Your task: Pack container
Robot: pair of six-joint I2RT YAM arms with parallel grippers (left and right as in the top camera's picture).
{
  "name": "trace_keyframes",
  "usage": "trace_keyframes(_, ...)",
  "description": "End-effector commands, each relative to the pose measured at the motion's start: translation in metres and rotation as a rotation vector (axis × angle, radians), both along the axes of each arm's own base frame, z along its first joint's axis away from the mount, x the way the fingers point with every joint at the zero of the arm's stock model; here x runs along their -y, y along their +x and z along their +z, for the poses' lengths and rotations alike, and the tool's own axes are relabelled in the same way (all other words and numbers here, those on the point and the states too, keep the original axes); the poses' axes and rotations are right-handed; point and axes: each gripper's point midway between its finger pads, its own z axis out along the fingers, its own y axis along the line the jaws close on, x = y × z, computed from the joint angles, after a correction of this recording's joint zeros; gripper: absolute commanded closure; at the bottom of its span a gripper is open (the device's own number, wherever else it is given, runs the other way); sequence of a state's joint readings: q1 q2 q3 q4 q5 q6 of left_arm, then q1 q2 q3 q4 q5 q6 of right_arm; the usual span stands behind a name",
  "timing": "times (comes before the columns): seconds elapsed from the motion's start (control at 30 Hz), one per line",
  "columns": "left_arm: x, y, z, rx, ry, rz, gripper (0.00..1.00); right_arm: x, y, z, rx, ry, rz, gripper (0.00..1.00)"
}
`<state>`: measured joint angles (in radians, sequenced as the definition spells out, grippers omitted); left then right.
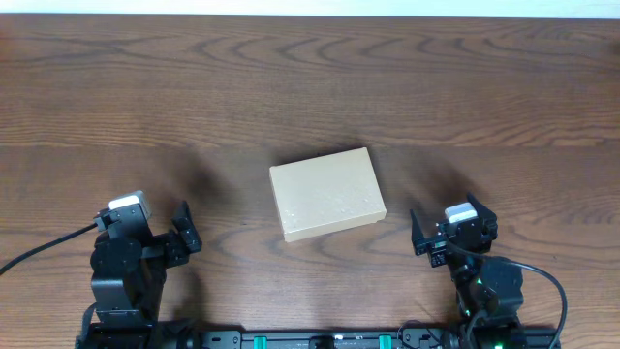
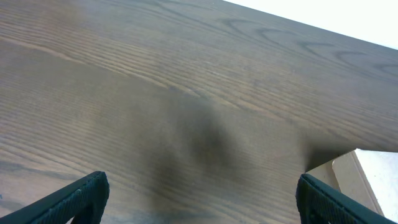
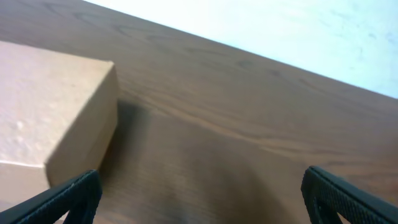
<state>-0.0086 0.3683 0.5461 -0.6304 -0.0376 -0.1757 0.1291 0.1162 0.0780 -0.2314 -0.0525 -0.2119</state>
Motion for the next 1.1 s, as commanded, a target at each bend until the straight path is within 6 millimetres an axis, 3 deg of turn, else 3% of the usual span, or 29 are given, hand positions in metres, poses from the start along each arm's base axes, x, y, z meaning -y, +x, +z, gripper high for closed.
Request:
trace_keyframes(0.0, -0.003, -0.001, -0.001, -0.001, 0.016, 0.012, 0.05, 0.007, 0.001, -0.001, 0.008, -0.009, -0.029, 0.01)
trace_keyframes(0.5, -0.003, -0.001, -0.001, -0.001, 0.016, 0.012, 0.05, 0.024, 0.003, 0.001, 0.018, -0.012, -0.105, 0.01)
trace_keyframes(0.9, -0.003, -0.001, -0.001, -0.001, 0.016, 0.012, 0.05, 0.046, 0.003, 0.002, 0.014, 0.1, -0.267, 0.01)
trace_keyframes(1.07, -0.003, -0.001, -0.001, -0.001, 0.016, 0.012, 0.05, 0.068, 0.001, 0.005, 0.033, 0.206, -0.423, 0.01)
